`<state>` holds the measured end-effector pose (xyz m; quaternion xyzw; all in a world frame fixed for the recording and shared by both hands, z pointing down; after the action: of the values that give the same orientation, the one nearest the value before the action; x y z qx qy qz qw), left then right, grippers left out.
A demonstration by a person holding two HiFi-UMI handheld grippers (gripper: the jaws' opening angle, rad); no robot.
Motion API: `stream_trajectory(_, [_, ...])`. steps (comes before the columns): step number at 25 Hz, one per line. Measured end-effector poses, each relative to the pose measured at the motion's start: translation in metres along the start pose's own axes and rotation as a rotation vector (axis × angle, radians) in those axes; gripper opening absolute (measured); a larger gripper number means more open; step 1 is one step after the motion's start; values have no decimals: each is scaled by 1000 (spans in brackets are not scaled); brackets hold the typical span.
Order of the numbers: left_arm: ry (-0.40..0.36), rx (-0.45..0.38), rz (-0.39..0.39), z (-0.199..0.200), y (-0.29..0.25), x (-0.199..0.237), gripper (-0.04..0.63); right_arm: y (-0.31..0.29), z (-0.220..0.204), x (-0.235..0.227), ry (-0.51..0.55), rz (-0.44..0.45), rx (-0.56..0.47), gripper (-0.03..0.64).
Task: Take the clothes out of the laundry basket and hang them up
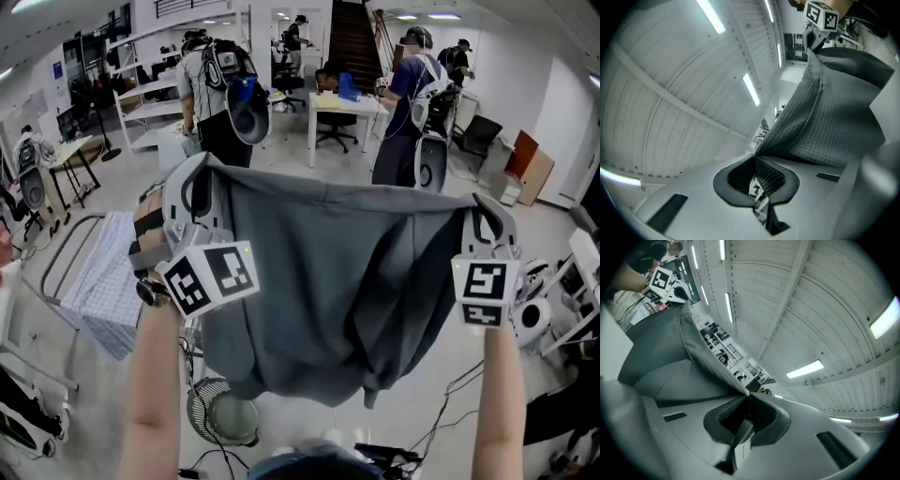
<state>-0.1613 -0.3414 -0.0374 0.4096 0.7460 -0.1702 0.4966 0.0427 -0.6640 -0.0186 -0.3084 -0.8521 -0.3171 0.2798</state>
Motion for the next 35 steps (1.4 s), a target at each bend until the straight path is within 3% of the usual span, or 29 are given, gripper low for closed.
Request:
stream_trajectory(7, [-122, 35, 201, 39, -34, 68, 5, -68, 42, -43, 127, -51, -184, 7])
stream_trajectory(12, [-271, 50, 361, 54, -53, 103, 3, -104, 62, -55, 316, -163, -298, 6])
stream_trajectory(17, [-417, 109, 476, 62, -76, 123, 3, -145, 75, -56, 429, -203, -348, 7])
stream_trajectory(25, [-495, 254, 442, 62, -108, 146, 3, -187, 87, -43, 646, -244, -442, 6])
stream_trajectory(31, [-572, 300, 395, 65, -150, 142, 3, -228, 77, -24, 709, -183, -386, 6])
stream_trajectory(35, [-600, 314, 309, 37, -185, 119, 3, -241, 68, 14, 696, -116, -364, 6])
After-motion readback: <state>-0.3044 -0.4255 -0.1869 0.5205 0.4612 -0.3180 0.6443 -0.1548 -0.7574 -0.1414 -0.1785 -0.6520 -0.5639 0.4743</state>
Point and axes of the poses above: the fingertips, and each gripper's own axes: y backward along the fingers, x to its left, z out of its top, the point moved 4 cm from there along y, backward along the fingers, and after that the axes turned 15 degrees about -z, right-handed, at the moved point
